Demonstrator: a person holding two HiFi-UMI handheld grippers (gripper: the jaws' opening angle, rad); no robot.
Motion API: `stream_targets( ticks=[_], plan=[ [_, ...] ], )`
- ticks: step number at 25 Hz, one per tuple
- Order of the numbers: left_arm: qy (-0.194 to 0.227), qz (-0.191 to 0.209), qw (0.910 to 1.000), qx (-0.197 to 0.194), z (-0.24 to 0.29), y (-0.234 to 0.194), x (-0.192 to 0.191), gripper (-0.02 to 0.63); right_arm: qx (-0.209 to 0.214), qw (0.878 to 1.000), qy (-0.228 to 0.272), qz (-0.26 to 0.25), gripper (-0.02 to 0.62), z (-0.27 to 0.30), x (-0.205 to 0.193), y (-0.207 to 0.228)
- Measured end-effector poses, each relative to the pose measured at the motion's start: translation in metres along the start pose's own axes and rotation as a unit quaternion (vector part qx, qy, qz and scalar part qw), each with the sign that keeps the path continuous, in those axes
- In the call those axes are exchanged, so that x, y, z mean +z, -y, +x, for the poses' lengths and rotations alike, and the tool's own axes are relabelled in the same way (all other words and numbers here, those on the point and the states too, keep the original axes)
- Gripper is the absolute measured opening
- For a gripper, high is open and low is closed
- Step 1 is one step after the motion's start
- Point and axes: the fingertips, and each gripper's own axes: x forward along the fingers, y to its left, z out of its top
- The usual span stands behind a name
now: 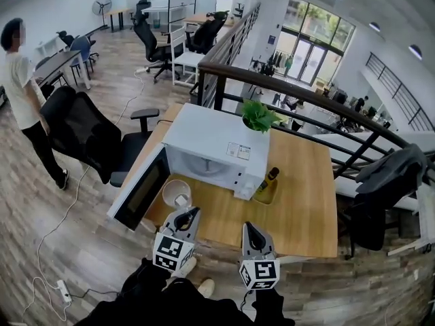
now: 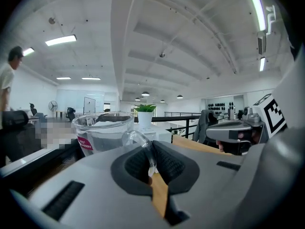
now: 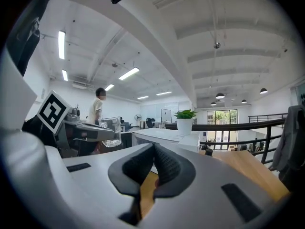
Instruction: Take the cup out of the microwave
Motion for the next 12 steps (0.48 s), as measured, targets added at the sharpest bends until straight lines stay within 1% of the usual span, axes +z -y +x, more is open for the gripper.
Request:
stream_targets(
  ticks=[5,12],
  plan=[
    [0.016,0.008,0.9997,0.014,-0.032,0.021,0.01,0.025,0.012,1.0,0.017,-0.004,0.017,-0.023,0.006,-0.006],
    [0.016,0.018,0.9993,0.028,-0.066,0.039,0.01,0.025,0.021,0.999,0.032,-0.003,0.017,-0.047,0.008,-0.015]
  ],
)
